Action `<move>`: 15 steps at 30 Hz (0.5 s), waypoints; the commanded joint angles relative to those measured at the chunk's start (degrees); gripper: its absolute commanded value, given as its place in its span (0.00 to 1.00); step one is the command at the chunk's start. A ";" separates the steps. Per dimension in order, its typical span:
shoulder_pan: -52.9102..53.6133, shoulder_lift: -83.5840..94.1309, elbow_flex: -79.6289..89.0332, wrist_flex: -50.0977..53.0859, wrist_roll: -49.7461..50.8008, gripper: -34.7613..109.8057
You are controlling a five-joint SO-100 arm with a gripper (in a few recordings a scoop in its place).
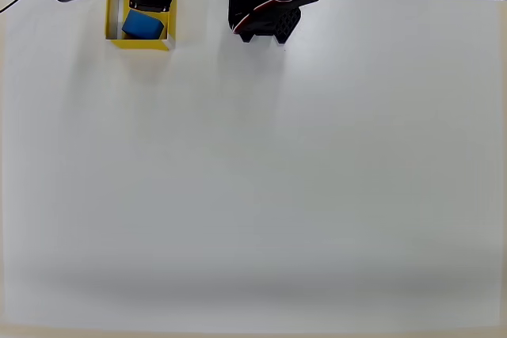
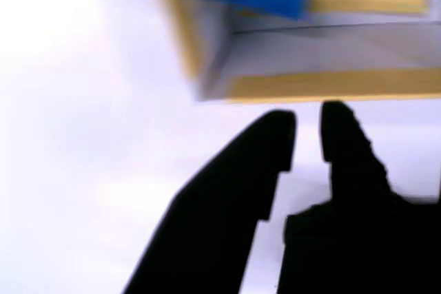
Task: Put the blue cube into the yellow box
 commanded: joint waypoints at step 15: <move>-72.42 31.99 23.55 -10.55 5.01 0.24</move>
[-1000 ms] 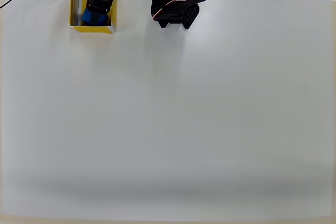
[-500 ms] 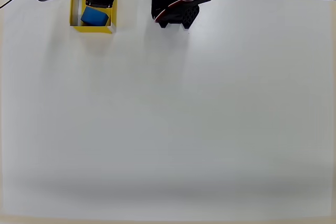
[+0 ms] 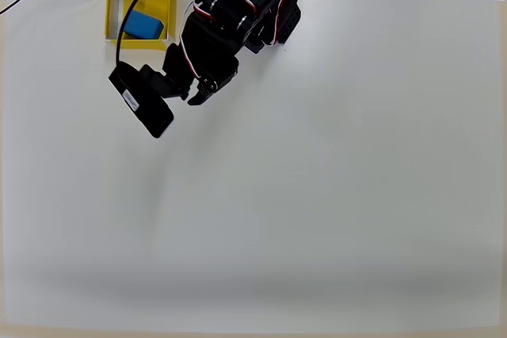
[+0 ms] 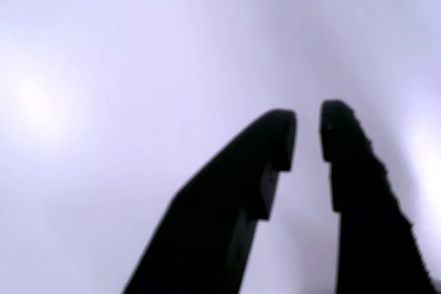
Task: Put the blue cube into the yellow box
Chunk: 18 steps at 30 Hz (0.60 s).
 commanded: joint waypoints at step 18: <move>-21.45 36.91 44.74 -1.58 -6.59 0.24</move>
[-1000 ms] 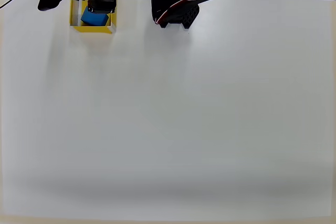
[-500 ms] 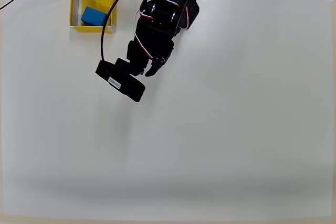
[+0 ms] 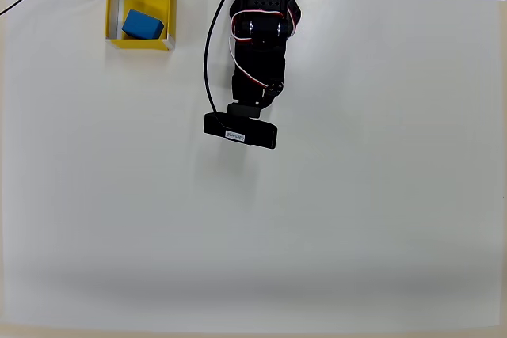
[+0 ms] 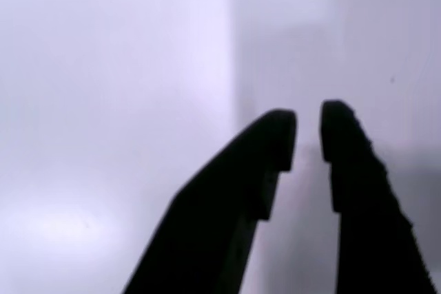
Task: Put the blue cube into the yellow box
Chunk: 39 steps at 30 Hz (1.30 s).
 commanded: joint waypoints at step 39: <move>-0.62 3.34 6.77 3.96 -5.19 0.25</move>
